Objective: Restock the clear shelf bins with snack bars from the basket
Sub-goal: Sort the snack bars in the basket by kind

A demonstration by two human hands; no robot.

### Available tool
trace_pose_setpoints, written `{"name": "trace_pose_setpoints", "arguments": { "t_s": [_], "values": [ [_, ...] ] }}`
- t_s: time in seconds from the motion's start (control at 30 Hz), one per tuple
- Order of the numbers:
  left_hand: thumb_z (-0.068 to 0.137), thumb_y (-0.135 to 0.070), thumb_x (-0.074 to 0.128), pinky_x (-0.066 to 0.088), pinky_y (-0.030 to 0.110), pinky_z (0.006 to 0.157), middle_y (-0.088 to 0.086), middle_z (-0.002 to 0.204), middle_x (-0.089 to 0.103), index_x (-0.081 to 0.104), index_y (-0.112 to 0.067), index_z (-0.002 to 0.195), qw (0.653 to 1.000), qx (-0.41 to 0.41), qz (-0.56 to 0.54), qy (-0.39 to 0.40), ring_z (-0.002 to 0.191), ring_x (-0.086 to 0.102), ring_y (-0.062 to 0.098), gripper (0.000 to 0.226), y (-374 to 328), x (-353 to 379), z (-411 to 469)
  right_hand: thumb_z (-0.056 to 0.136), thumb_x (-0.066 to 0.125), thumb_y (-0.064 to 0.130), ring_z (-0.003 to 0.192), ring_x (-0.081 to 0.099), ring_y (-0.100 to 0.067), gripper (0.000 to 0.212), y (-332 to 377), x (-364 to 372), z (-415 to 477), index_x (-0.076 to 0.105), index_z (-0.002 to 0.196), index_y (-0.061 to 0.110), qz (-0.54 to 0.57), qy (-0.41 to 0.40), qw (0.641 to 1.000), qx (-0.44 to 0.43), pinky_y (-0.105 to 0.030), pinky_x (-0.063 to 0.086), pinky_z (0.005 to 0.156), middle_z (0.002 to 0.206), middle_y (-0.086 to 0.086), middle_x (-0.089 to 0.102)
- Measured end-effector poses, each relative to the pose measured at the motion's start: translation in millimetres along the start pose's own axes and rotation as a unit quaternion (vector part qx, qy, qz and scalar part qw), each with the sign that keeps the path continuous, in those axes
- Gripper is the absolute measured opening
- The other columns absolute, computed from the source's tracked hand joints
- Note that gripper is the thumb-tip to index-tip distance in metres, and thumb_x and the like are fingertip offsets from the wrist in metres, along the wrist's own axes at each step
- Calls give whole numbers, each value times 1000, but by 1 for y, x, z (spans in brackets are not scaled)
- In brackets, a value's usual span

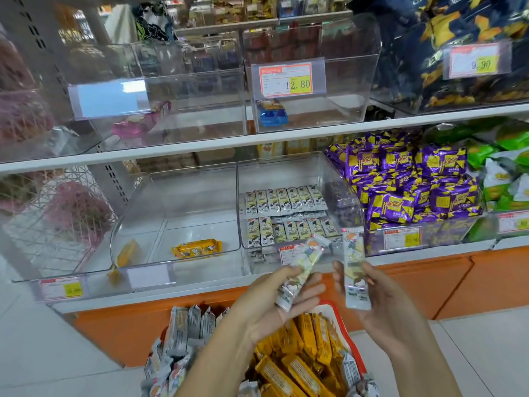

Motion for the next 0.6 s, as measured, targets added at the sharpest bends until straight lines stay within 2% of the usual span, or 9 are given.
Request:
{"name": "trace_pose_setpoints", "arguments": {
  "t_s": [0.07, 0.13, 0.2, 0.27, 0.37, 0.43, 0.5, 0.57, 0.6],
  "values": [
    [79, -21, 64, 56, 37, 80, 17, 97, 70, 61, -3, 110, 1000, 10, 0, -10, 84, 68, 27, 36, -3, -3, 5, 52, 91, 17, 82, 70, -29, 78, 1, -3, 2, 57, 119, -6, -9, -3, 1000, -7, -32, 60, 66, 105, -26, 67],
    [70, -23, 70, 55, 30, 66, 11, 82, 66, 62, -5, 103, 1000, 22, 17, -13, 72, 62, 20, 38, -6, -4, 9, 77, 66, 16, 83, 71, -28, 50, 2, -3, 4, 55, 121, -6, -47, -31, 998, -10, -32, 60, 67, 104, -23, 69],
    [70, -17, 70, 52, 27, 57, 12, 77, 65, 61, -4, 103, 999, 26, 45, -10, 67, 62, 19, 37, -7, -3, 12, 77, 62, 27, 80, 70, -23, 51, 1, -7, 10, 59, 121, 2, -147, -53, 988, -15, -36, 58, 69, 93, -13, 73],
    [69, -18, 78, 50, 34, 71, 26, 97, 66, 61, 1, 109, 994, 42, 95, -16, 81, 59, 29, 47, -9, -1, 16, 75, 69, 46, 86, 70, -16, 46, 4, 2, 12, 68, 112, 19, -289, -67, 954, -33, -35, 54, 83, 95, 0, 74],
    [61, -30, 87, 42, 40, 91, 17, 114, 64, 61, 3, 112, 986, 74, 146, -13, 100, 54, 32, 67, -14, 7, 21, 90, 62, 33, 81, 66, 9, 14, 7, 24, 15, 69, 101, 33, -373, -64, 920, -104, -6, 49, 66, 87, 22, 72],
    [71, -22, 78, 47, 41, 99, 10, 112, 69, 63, -3, 114, 983, 87, 161, -17, 105, 65, 27, 49, -17, 10, 28, 90, 60, 30, 93, 64, 9, 27, 12, 32, 22, 66, 117, 33, -436, -77, 881, -165, -4, 47, 70, 102, 19, 71],
    [79, -15, 70, 54, 35, 89, 9, 105, 72, 65, -6, 111, 980, 108, 167, -29, 99, 68, 22, 34, -26, 13, 31, 92, 58, 29, 93, 55, 19, 36, 19, 41, 27, 58, 128, 34, -515, -75, 830, -201, 0, 42, 71, 112, 15, 68],
    [76, -17, 71, 57, 27, 76, 8, 102, 73, 66, -7, 108, 977, 125, 169, -43, 93, 70, 20, 34, -34, 11, 36, 92, 60, 25, 90, 50, 25, 52, 18, 47, 35, 38, 135, 45, -585, -2, 795, -160, 0, 40, 76, 116, 21, 62],
    [72, -21, 72, 56, 26, 72, 8, 101, 73, 66, -6, 107, 976, 130, 170, -51, 91, 70, 20, 39, -39, 10, 36, 89, 64, 26, 101, 47, 22, 65, 16, 49, 39, 28, 138, 48, -609, 33, 782, -128, -3, 39, 85, 123, 24, 53]
  ]
}}
Point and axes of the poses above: each hand's wrist, its own z-axis towards the middle knuckle, its own x-axis out of the palm, y = z × x, the point moved 5 cm from there along z, towards the middle knuckle
